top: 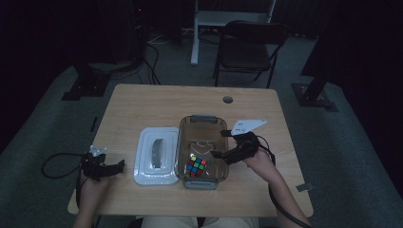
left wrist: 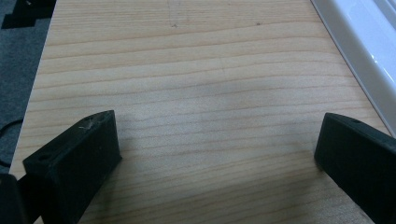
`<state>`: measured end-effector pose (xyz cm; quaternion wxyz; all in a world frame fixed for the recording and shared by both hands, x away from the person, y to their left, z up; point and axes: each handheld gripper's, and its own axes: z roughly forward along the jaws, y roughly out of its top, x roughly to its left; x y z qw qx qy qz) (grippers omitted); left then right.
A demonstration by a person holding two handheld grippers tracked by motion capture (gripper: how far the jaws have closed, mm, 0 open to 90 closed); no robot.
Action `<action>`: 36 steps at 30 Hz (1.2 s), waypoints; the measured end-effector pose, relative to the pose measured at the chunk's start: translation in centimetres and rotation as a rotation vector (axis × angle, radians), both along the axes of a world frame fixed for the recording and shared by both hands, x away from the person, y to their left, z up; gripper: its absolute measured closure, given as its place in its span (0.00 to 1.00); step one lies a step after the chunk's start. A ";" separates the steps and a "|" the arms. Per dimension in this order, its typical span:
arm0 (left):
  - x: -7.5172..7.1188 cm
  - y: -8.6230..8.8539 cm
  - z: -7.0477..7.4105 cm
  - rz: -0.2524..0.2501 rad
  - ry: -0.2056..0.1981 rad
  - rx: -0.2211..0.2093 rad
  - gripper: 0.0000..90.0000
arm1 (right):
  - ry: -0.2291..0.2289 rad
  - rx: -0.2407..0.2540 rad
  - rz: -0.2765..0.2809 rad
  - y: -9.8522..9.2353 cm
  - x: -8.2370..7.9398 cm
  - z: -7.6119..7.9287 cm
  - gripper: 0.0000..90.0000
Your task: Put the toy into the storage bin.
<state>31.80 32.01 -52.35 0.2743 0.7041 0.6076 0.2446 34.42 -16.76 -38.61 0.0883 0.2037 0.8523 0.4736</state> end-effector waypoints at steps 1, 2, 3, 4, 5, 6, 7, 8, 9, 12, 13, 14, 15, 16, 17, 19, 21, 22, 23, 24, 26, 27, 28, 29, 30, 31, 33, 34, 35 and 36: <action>0.0 0.0 0.0 0.000 0.000 0.000 0.01 | 0.000 0.004 -0.003 -0.3 0.0 0.0 0.15; 0.0 0.0 0.0 0.001 -0.001 -0.001 0.01 | -0.010 0.007 -0.017 -0.6 -0.1 -0.1 0.15; 0.0 0.0 0.0 0.001 -0.001 0.000 0.01 | -0.018 0.009 -0.030 -0.9 -0.1 -0.2 0.15; 0.0 0.0 0.0 0.000 -0.001 0.000 0.01 | -0.023 0.015 -0.035 -1.2 -0.2 -0.3 0.15; 0.0 0.0 0.0 0.001 -0.002 0.000 0.01 | -0.030 0.025 -0.044 -1.6 -0.2 -0.4 0.15; 0.0 0.0 0.0 0.001 -0.002 0.000 0.01 | -0.035 0.034 -0.057 -1.9 -0.3 -0.5 0.15; 0.0 0.0 0.0 0.002 -0.003 -0.001 0.01 | -0.035 0.045 -0.060 -2.3 -0.3 -0.6 0.15; 0.0 0.0 0.0 0.002 -0.003 -0.001 0.01 | -0.030 0.058 -0.063 -2.7 -0.4 -0.7 0.15; 0.0 0.0 0.0 0.002 -0.003 -0.001 0.01 | -0.029 0.062 -0.074 -3.2 -0.4 -0.9 0.15; 0.0 0.0 0.0 0.000 -0.001 0.000 0.01 | -0.031 0.070 -0.108 -4.1 -0.5 -1.4 0.15; 0.0 0.0 0.0 0.000 -0.001 0.000 0.01 | -0.029 0.080 -0.123 -4.6 -0.6 -1.6 0.15; 0.0 0.0 0.0 0.001 -0.001 0.000 0.01 | -0.025 0.088 -0.130 -4.9 -0.7 -1.7 0.15; 0.0 0.0 0.0 0.001 -0.002 0.000 0.01 | -0.026 0.094 -0.140 -5.3 -0.7 -1.8 0.15; 0.0 0.0 0.0 0.001 -0.002 0.000 0.01 | -0.033 0.099 -0.157 -5.7 -0.8 -2.0 0.15; 0.0 0.0 0.0 0.001 -0.002 0.000 0.01 | -0.037 0.097 -0.179 -6.2 -1.0 -2.3 0.15; 0.0 0.0 0.0 0.001 -0.002 -0.001 0.01 | -0.038 0.091 -0.203 -6.7 -1.1 -2.7 0.15; 0.0 0.0 0.0 0.001 -0.002 -0.001 0.01 | -0.041 0.083 -0.231 -7.4 -1.3 -3.3 0.15; 0.0 0.0 0.0 0.001 -0.002 -0.001 0.01 | -0.034 0.086 -0.241 -7.7 -1.4 -3.7 0.15; 0.0 0.0 0.0 0.001 -0.002 -0.001 0.01 | -0.034 0.087 -0.252 -8.0 -1.5 -4.2 0.15; 0.0 0.0 0.0 0.001 -0.002 -0.001 0.01 | -0.032 0.086 -0.261 -8.2 -1.5 -4.6 0.15; 0.0 0.0 0.0 0.001 -0.002 -0.001 0.01 | -0.019 0.093 -0.275 -8.7 -1.7 -5.4 0.15; -0.1 0.0 0.0 0.002 -0.003 -0.001 0.01 | -0.018 0.093 -0.285 -8.9 -1.7 -5.8 0.15; -0.1 0.0 0.0 0.003 -0.003 -0.001 0.01 | -0.018 0.094 -0.296 -9.1 -1.8 -6.2 0.15; -0.1 0.0 0.0 0.003 -0.003 -0.002 0.01 | -0.013 0.097 -0.307 -9.3 -1.9 -6.7 0.15; -0.1 0.0 0.0 0.001 -0.002 -0.001 0.01 | -0.011 0.099 -0.317 -9.4 -2.0 -7.1 0.15; -0.1 -0.1 0.0 0.000 -0.003 -0.002 0.01 | -0.006 0.101 -0.332 -9.6 -2.1 -7.7 0.15; -0.1 -0.1 0.0 -0.004 -0.003 -0.003 0.01 | 0.007 0.104 -0.348 -9.8 -2.3 -8.7 0.15; -0.1 -0.1 0.0 -0.005 -0.004 -0.003 0.01 | 0.017 0.107 -0.355 -10.0 -2.3 -9.2 0.15; -0.2 -0.1 0.0 -0.005 -0.004 -0.003 0.01 | 0.029 0.115 -0.364 -10.1 -2.4 -9.8 0.14; -0.2 -0.1 0.0 -0.008 -0.003 -0.002 0.01 | 0.041 0.113 -0.368 -10.1 -2.4 -10.4 0.14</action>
